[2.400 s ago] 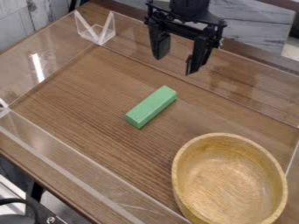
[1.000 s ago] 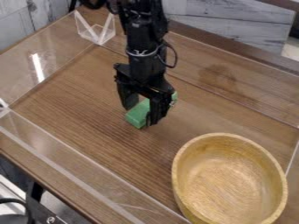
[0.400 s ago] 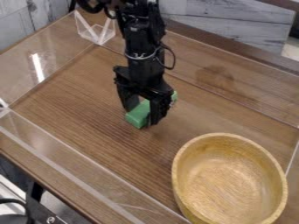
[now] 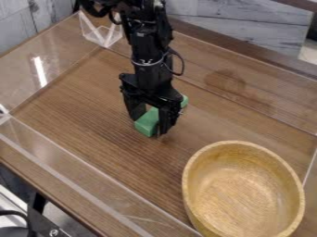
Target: Put the green block in the brown bowl
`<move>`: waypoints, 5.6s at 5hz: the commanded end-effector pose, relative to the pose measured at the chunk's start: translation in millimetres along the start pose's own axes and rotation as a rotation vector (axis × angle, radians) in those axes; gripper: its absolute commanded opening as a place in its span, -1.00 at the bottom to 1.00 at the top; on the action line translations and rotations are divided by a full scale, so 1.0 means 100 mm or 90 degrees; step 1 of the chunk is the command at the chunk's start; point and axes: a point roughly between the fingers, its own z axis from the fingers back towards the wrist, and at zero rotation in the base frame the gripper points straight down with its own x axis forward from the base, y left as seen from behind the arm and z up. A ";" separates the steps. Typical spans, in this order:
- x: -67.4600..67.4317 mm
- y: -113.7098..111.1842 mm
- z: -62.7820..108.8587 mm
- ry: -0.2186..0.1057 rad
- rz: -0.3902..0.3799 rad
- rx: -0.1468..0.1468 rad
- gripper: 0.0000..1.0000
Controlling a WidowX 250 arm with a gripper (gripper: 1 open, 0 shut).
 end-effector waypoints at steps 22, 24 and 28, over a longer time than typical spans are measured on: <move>0.24 0.39 0.42 0.000 0.094 -0.063 1.00; 0.25 0.42 0.41 0.001 0.102 -0.068 1.00; 0.28 0.46 0.38 0.004 0.118 -0.076 1.00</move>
